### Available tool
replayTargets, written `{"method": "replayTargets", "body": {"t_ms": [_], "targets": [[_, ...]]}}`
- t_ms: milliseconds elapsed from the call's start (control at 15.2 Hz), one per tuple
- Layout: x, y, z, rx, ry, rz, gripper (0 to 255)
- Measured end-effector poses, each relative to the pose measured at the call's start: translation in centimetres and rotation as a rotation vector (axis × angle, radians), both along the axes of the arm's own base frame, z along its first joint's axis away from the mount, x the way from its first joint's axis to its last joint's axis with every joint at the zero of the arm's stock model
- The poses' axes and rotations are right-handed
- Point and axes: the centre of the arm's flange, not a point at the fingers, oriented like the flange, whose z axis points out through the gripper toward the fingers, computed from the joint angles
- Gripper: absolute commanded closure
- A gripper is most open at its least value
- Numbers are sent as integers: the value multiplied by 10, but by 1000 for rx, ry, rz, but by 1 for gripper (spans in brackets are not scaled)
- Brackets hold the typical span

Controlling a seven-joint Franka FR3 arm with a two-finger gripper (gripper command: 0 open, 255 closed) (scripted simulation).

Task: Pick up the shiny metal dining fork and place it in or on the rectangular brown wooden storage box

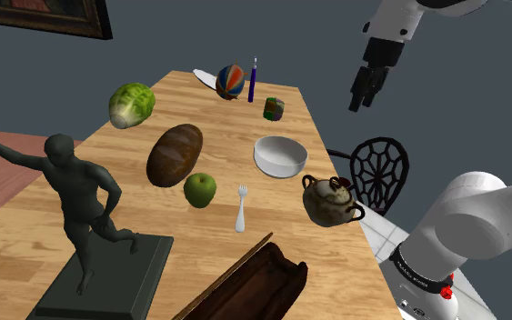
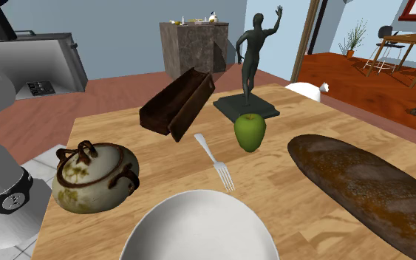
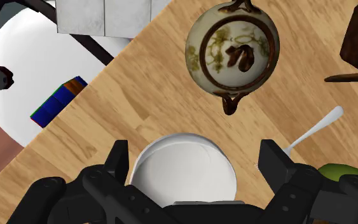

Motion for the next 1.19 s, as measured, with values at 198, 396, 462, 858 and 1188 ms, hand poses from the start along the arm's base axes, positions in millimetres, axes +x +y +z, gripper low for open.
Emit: {"method": "replayTargets", "body": {"t_ms": [198, 396, 462, 858, 1188], "targets": [[0, 13, -10, -1, 5, -29, 0], [3, 42, -32, -2, 18, -98, 0], [4, 50, -40, -2, 23, -123, 0], [23, 110, -88, -5, 50, -275, 0], [46, 159, -128, -7, 73, -402, 0]]}}
